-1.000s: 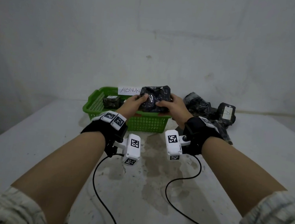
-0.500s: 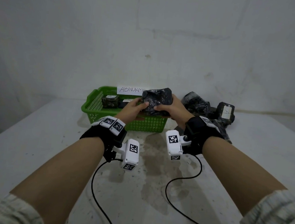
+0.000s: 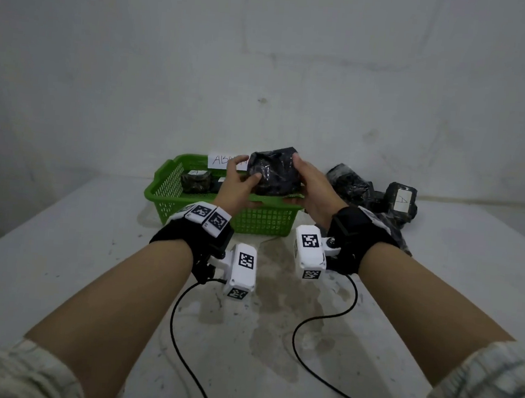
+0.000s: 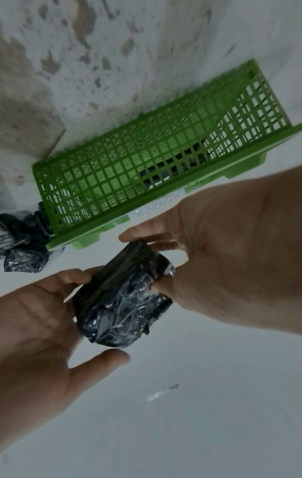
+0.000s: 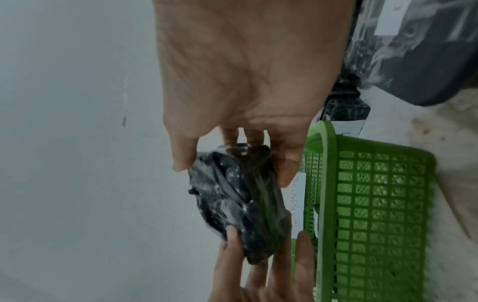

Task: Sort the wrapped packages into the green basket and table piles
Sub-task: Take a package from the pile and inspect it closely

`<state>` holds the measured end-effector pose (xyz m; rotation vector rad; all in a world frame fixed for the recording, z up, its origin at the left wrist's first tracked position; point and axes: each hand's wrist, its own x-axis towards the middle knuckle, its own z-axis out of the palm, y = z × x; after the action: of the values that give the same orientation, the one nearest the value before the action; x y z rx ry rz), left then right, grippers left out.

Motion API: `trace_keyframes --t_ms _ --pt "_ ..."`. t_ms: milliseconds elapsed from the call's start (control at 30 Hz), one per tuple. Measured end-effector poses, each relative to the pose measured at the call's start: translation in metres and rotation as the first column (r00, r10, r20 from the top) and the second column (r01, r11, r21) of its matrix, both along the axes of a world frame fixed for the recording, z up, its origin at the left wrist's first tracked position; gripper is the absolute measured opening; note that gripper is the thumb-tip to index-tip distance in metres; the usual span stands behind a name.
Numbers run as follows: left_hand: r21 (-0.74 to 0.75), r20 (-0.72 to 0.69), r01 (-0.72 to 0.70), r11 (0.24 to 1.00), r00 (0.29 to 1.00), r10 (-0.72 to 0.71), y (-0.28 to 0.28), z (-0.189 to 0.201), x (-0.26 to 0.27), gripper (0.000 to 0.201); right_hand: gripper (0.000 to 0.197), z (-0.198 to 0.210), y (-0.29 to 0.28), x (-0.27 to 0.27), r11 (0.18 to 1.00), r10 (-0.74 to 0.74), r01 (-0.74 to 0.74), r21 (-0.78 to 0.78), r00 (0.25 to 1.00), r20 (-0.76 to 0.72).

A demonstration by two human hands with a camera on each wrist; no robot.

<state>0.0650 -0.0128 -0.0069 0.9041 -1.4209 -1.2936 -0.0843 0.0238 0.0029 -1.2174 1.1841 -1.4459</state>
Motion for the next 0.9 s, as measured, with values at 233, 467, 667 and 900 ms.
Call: trace_keyframes --t_ms 233,467,667,900 --pt "0.035 0.108 0.114 0.993 0.987 -0.117 0.003 0.001 0.003 0.04 0.036 -0.004 0.009 0.005 0.999 0.049 -0.049 -0.011 0.997 -0.054" --pt "0.131 0.017 0.247 0.96 0.968 -0.252 0.008 -0.001 0.014 0.036 0.032 -0.001 0.008 0.018 0.998 0.061 -0.061 0.008 0.997 -0.038" --pt "0.113 0.018 0.276 0.955 0.96 -0.279 0.001 -0.004 0.011 0.054 0.044 0.001 0.005 0.021 0.999 -0.015 0.015 0.028 1.0 0.004" --pt "0.06 0.005 0.24 0.969 0.97 -0.241 -0.004 0.001 0.008 0.024 0.057 -0.003 0.006 0.011 0.998 0.061 -0.062 0.005 0.991 0.122"
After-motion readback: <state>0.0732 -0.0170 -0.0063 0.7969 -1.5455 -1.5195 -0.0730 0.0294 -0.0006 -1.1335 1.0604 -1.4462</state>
